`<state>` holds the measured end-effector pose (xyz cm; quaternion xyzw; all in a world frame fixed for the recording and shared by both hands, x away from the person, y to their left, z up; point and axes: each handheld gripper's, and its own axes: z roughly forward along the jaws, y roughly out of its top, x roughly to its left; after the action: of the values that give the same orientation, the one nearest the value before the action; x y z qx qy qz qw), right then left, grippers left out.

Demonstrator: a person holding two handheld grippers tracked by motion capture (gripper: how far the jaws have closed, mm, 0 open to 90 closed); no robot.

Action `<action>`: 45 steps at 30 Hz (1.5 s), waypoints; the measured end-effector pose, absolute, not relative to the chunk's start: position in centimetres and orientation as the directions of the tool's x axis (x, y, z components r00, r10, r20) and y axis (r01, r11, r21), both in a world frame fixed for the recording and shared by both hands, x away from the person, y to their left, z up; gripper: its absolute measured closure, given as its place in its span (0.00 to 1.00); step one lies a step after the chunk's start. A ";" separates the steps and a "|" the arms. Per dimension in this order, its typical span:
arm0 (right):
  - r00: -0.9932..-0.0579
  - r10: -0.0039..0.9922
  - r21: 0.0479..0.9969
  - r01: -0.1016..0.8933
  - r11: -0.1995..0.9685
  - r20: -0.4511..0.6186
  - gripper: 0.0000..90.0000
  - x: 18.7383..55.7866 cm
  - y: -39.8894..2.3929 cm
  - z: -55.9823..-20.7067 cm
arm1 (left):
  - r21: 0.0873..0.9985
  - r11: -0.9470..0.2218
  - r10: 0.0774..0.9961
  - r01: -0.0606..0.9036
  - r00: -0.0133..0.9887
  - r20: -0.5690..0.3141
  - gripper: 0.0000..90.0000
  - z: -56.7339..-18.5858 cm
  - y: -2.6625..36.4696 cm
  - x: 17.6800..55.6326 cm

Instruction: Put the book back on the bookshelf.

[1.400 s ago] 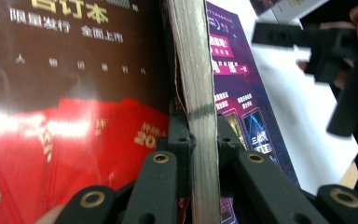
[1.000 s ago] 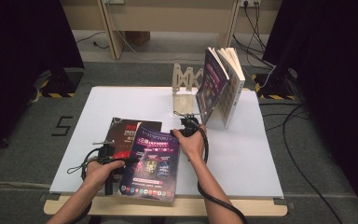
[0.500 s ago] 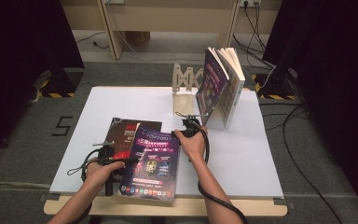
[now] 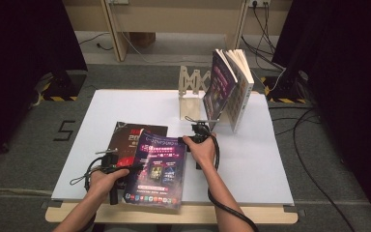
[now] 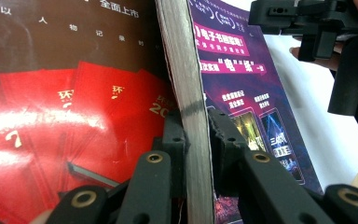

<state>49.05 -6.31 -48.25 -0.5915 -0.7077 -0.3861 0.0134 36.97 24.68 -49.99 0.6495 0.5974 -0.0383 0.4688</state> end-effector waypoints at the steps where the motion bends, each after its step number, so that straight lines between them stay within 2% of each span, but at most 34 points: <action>1: -0.296 0.822 0.525 0.851 -0.004 0.486 0.63 49.0 -6.4 -48.3 | 0.563 0.154 0.741 0.812 0.282 -0.609 0.86 -50.0 24.7 37.0; 2: -0.292 0.817 0.515 0.857 -0.007 0.498 0.67 48.9 -6.4 -48.3 | 0.565 0.154 0.743 0.810 0.282 -0.607 0.86 -50.0 24.7 36.9; 4: -0.276 0.764 0.444 0.896 -0.015 0.583 0.67 48.7 -6.3 -48.5 | 0.561 0.162 0.740 0.812 0.277 -0.614 0.85 -50.0 24.7 36.9; 7: -0.294 0.768 0.459 0.888 0.000 0.569 0.67 48.6 -6.1 -48.5 | 0.564 0.147 0.748 0.812 0.282 -0.601 0.85 -49.9 24.7 37.0; 10: -0.304 0.767 0.463 0.886 0.010 0.565 0.72 48.7 -6.1 -48.2 | 0.561 0.140 0.743 0.816 0.288 -0.605 0.83 -49.9 24.8 37.1; 14: -0.321 0.725 0.467 0.884 -0.001 0.609 0.86 48.6 -6.4 -47.1 | 0.562 0.133 0.739 0.817 0.296 -0.606 0.81 -50.0 25.0 37.2; 15: -0.334 0.718 0.476 0.879 0.003 0.611 0.87 48.6 -6.3 -46.9 | 0.566 0.128 0.739 0.815 0.302 -0.602 0.80 -49.9 25.1 37.2; 25: -0.360 0.686 0.525 0.850 -0.038 0.633 0.92 47.6 -5.9 -44.4 | 0.639 0.076 0.803 0.766 0.333 -0.494 0.62 -49.2 25.3 36.9; 30: -0.369 0.669 0.543 0.837 -0.063 0.645 0.92 47.3 -6.1 -43.2 | 0.665 0.093 0.811 0.741 0.331 -0.482 0.56 -48.8 25.9 36.8; 39: -0.420 0.677 0.616 0.785 -0.064 0.605 0.92 46.3 -6.3 -41.3 | 0.683 0.095 0.831 0.724 0.320 -0.456 0.53 -48.8 26.3 36.6; 45: -0.447 0.689 0.657 0.751 -0.057 0.571 0.93 45.7 -6.3 -40.3 | 0.706 0.142 0.831 0.694 0.304 -0.466 0.53 -48.5 26.5 36.6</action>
<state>45.71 -6.28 -40.29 -0.5249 -0.6859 -0.5031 0.0311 36.55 26.46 -48.53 0.6509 0.5855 0.0716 0.4779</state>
